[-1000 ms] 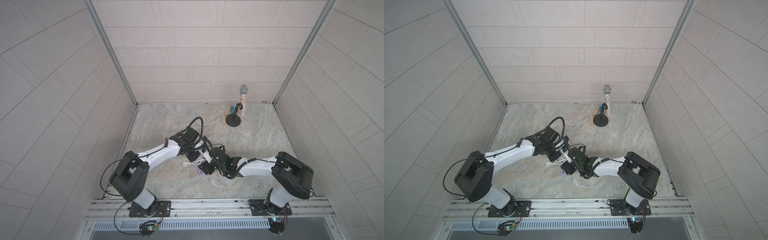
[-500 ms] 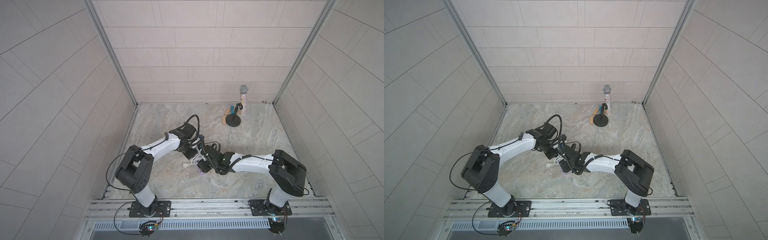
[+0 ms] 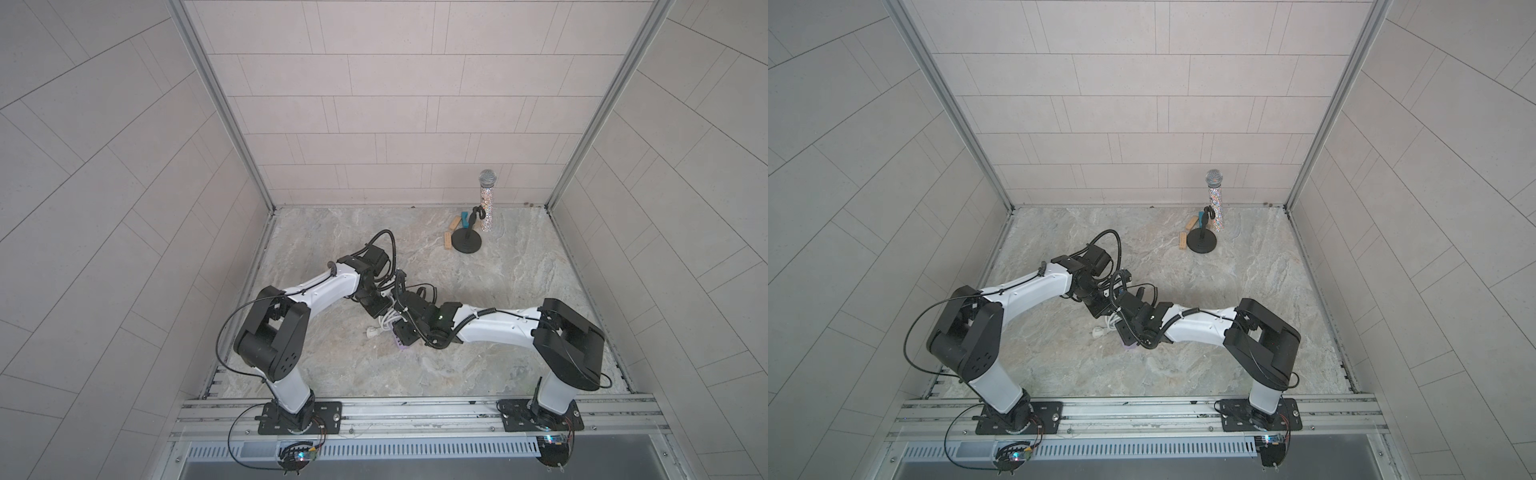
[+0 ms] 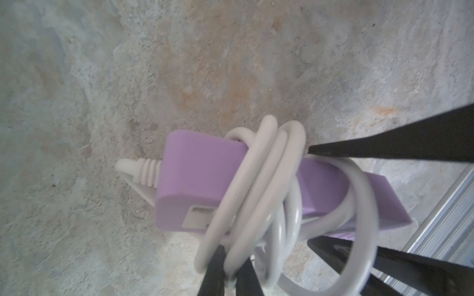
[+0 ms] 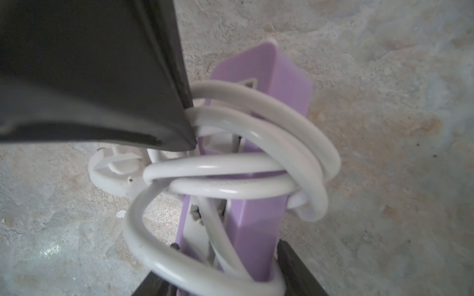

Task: Wrap the cord around the power strip
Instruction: Place the power strip at the center of the board.

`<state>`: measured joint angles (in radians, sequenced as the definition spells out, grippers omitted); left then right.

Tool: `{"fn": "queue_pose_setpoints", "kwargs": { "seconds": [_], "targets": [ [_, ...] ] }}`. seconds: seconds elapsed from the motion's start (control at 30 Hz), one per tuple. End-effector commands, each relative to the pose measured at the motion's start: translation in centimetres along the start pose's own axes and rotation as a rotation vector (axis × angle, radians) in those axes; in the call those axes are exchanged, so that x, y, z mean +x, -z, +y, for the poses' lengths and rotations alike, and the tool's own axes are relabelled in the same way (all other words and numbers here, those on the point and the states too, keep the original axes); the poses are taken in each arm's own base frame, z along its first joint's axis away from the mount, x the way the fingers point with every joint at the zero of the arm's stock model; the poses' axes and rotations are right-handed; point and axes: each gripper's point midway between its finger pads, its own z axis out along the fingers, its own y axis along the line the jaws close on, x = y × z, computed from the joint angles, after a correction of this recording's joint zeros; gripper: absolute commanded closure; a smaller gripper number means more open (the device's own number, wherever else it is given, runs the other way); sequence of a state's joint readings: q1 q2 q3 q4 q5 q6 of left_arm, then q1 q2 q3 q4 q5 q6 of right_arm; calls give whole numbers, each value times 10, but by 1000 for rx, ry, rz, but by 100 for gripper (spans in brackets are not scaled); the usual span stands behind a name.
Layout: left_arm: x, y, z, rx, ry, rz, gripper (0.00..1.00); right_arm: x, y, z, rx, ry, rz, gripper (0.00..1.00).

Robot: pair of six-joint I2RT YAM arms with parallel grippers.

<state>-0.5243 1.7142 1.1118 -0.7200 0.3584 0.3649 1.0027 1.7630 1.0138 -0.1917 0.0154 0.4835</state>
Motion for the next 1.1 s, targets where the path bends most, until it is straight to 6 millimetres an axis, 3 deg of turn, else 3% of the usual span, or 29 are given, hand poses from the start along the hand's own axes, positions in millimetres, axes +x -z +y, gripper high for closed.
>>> {"fn": "queue_pose_setpoints", "kwargs": {
  "seconds": [0.0, 0.17, 0.5, 0.83, 1.07],
  "targets": [
    [51, -61, -11, 31, 14, 236, 100, 36, -46, -31, 234, 286, 73, 49],
    [52, -62, -12, 30, 8, 237, 100, 36, -46, -32, 273, 321, 77, 49],
    [38, -41, -14, 2, 17, 150, 98, -8, -2, -34, 334, 377, -43, 33],
    [28, -18, -13, -50, 37, 78, 83, -17, 18, -32, 278, 366, -90, 27],
    [26, -2, -11, -96, 44, 32, 66, -17, 29, -23, 198, 407, -107, 24]
  ]
}}
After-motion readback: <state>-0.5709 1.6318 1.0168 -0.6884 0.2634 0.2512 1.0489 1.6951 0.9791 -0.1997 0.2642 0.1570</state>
